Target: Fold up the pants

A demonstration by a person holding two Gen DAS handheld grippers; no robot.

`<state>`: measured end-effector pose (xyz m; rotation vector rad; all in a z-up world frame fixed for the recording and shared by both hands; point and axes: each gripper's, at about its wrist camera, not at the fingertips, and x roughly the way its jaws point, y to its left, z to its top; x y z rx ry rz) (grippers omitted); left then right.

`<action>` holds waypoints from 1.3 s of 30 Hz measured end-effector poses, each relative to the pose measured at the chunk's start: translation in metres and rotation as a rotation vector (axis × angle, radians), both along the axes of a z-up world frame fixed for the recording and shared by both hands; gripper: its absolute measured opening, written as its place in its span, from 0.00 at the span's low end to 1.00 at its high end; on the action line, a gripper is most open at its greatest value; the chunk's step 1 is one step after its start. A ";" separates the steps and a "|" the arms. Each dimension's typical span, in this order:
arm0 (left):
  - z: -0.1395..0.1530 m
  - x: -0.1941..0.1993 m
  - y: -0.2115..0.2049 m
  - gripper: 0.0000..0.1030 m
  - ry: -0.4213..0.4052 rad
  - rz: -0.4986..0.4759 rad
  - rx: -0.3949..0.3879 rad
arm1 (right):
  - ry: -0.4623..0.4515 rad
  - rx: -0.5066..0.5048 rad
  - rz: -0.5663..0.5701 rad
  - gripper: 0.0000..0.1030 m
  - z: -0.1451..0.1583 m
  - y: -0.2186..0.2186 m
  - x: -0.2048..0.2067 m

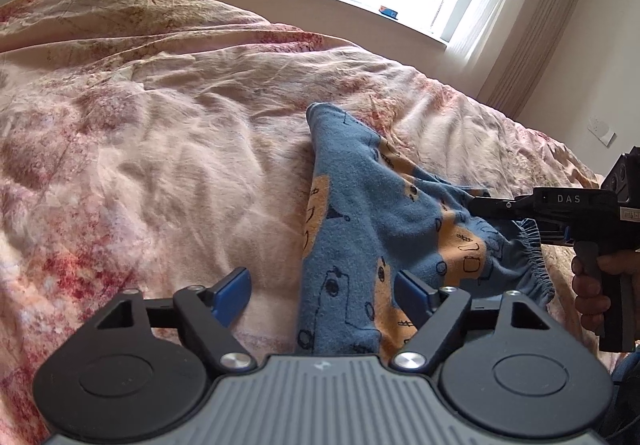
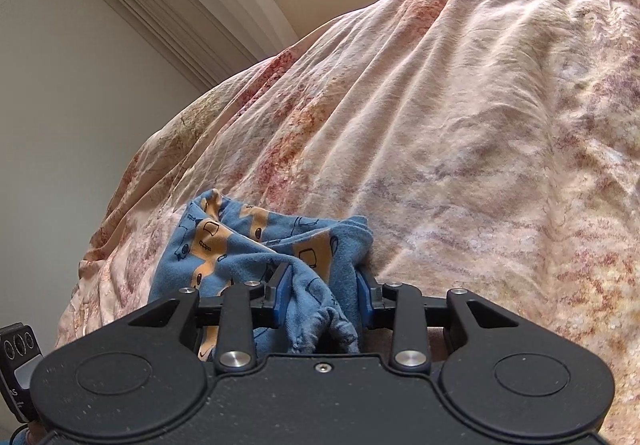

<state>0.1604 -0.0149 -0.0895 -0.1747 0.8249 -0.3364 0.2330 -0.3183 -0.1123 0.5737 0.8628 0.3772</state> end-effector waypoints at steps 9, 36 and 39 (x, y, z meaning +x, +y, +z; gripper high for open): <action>0.003 0.001 0.001 0.48 0.037 -0.023 -0.036 | 0.003 0.001 -0.002 0.34 -0.001 -0.001 0.000; 0.006 -0.003 -0.004 0.20 0.008 -0.061 0.006 | -0.168 -0.257 0.015 0.18 0.031 0.037 -0.021; 0.007 -0.004 -0.003 0.19 0.001 -0.057 0.004 | -0.188 -0.279 0.014 0.17 0.035 0.041 -0.025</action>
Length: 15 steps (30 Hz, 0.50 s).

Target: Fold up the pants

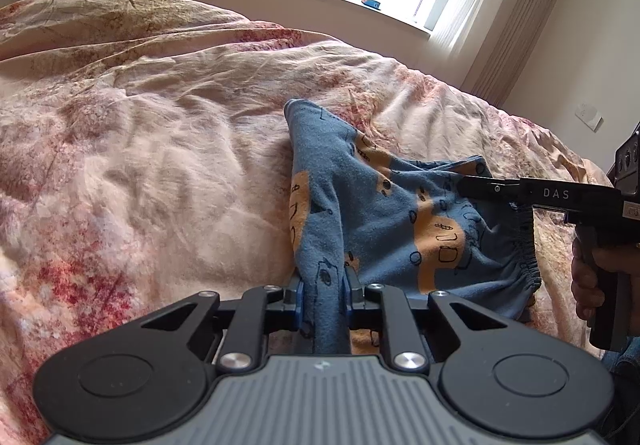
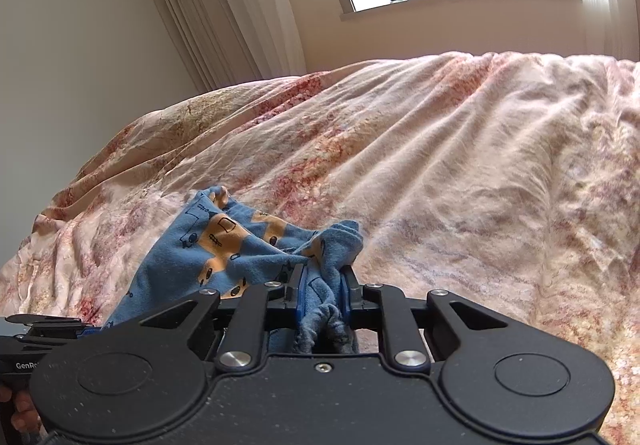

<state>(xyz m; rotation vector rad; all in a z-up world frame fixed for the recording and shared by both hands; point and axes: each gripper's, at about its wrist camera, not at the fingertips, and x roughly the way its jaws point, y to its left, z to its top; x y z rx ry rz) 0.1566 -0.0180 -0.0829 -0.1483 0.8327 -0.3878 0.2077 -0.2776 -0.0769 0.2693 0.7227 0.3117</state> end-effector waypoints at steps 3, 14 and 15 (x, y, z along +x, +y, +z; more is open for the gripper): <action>0.003 -0.003 0.000 0.18 -0.005 0.018 -0.001 | -0.029 -0.037 0.005 0.16 0.005 0.005 -0.004; 0.031 -0.011 -0.007 0.17 -0.122 0.028 0.037 | -0.178 -0.086 0.040 0.12 0.039 0.022 -0.010; 0.036 -0.009 -0.007 0.17 -0.149 0.026 0.050 | -0.190 -0.084 0.039 0.12 0.042 0.021 -0.007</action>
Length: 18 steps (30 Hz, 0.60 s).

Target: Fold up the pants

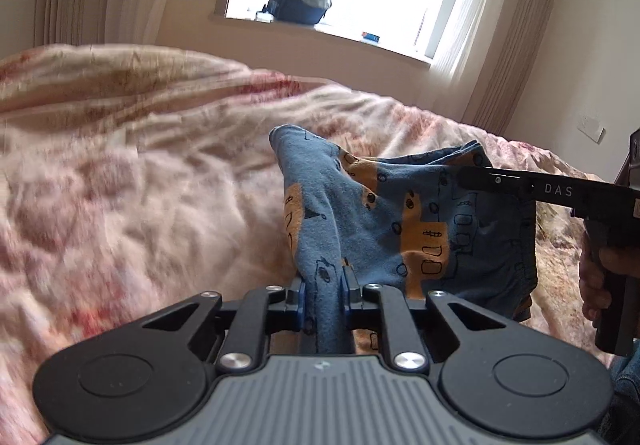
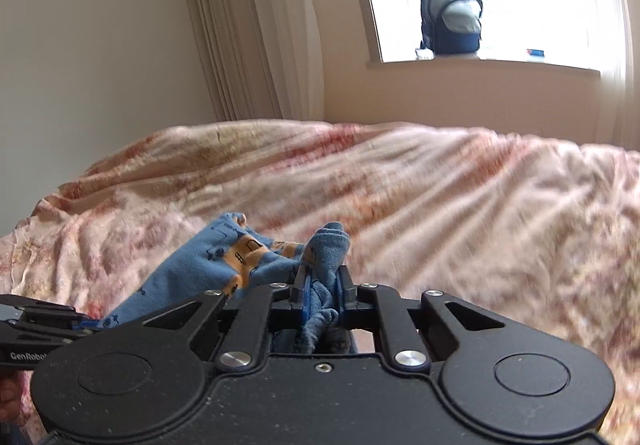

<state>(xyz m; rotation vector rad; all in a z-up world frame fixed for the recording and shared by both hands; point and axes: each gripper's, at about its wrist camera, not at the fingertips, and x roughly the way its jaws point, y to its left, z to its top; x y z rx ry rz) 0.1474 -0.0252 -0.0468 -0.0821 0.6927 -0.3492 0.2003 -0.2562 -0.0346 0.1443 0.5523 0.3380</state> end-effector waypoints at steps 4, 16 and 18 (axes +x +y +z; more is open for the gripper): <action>0.017 0.018 -0.006 0.17 -0.065 -0.006 0.056 | -0.018 -0.011 0.013 0.11 0.008 -0.002 0.024; 0.037 0.124 0.005 0.17 -0.094 0.147 0.016 | -0.071 -0.055 0.070 0.10 0.032 0.030 0.164; 0.027 0.141 0.008 0.17 -0.059 0.165 0.003 | -0.047 -0.061 0.066 0.10 0.024 0.036 0.184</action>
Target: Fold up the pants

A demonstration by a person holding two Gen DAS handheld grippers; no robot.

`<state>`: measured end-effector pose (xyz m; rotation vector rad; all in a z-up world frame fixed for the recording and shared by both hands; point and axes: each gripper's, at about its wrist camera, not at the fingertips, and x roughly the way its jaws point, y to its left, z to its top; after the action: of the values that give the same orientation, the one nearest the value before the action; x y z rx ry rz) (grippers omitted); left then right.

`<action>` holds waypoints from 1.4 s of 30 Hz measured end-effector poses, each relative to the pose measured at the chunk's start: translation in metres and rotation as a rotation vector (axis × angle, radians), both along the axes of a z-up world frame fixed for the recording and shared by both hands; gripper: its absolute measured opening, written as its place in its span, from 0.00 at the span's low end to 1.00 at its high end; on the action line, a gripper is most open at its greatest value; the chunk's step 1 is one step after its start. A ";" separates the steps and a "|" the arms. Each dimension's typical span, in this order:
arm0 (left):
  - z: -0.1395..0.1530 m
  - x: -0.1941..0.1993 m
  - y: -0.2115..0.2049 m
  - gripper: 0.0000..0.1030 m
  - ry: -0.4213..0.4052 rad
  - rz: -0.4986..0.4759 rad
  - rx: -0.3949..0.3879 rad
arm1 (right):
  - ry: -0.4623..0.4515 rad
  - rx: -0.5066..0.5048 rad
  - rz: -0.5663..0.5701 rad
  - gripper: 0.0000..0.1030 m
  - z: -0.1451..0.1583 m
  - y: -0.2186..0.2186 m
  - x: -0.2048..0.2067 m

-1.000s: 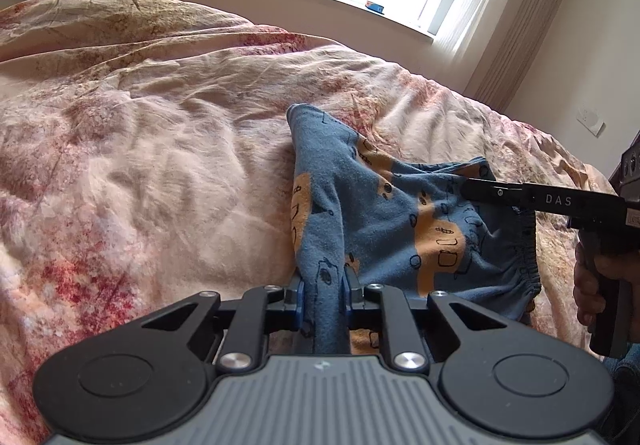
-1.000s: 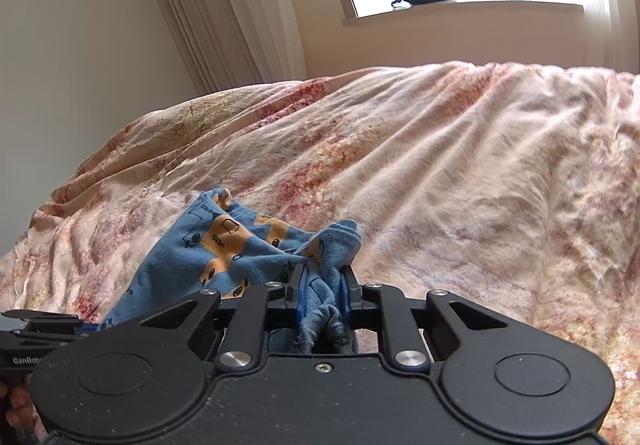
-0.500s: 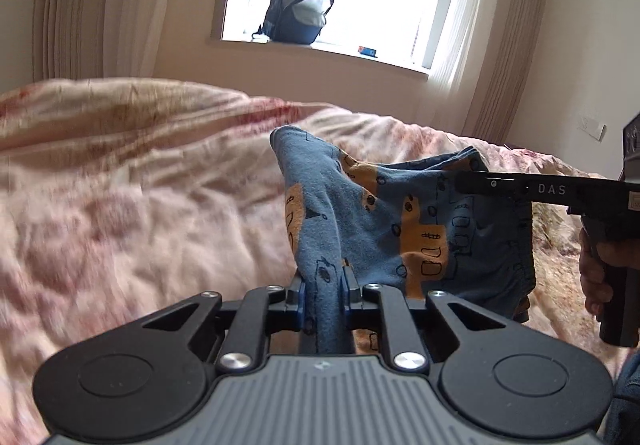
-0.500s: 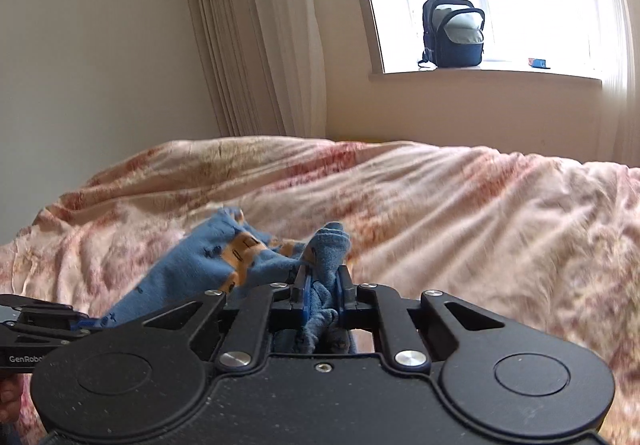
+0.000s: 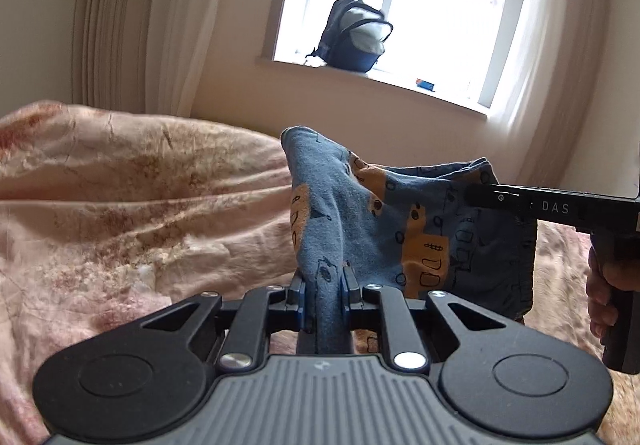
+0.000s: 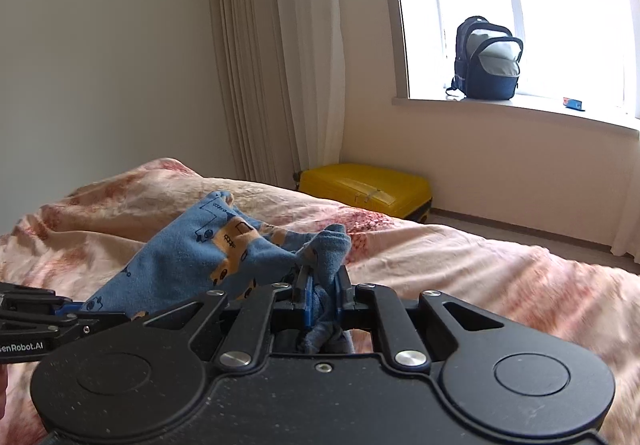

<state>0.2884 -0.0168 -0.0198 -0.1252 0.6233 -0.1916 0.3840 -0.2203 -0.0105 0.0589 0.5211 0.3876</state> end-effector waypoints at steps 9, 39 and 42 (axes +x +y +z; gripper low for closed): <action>-0.042 0.024 0.008 0.17 0.090 0.020 -0.014 | 0.125 0.000 -0.055 0.10 -0.054 0.003 0.039; 0.035 -0.060 0.006 1.00 -0.041 0.089 0.018 | -0.068 -0.023 -0.116 0.99 0.016 -0.005 -0.078; 0.045 -0.090 0.002 1.00 -0.087 0.101 0.040 | -0.103 -0.004 -0.144 0.99 0.028 -0.007 -0.119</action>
<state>0.1987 -0.0143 0.0252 -0.1086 0.5329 -0.0867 0.2655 -0.2271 0.0175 0.0712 0.4134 0.2477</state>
